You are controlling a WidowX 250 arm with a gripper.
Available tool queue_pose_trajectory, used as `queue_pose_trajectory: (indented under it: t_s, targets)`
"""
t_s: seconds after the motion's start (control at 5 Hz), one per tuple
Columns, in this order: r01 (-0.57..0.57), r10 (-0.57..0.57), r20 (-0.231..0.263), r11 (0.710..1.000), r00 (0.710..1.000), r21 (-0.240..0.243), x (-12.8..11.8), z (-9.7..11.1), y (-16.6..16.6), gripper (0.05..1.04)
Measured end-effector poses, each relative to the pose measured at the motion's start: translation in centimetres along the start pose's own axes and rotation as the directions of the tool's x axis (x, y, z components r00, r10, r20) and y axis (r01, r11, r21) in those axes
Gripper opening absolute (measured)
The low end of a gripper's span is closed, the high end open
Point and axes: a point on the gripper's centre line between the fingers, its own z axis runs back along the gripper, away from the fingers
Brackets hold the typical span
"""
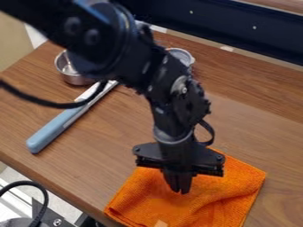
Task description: Move the orange cloth in the middle of the table
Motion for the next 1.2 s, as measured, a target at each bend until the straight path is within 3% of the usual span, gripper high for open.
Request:
queue_pose_trajectory:
  t_s: [0.2,0.6,0.8,1.2]
  targets:
    - [-0.016,0.015,0.026,0.999,1.0,0.033,1.7,-1.6,0.8,0.052]
    - [0.07,-0.076,0.158,0.997,0.985,0.042,5.7,-2.1,1.0,0.052]
    - [0.091,-0.099,0.183,0.995,0.978,0.048,7.2,-2.1,1.9,0.052]
    - [-0.029,0.013,0.209,0.997,0.978,0.07,10.9,-1.9,5.0,0.052]
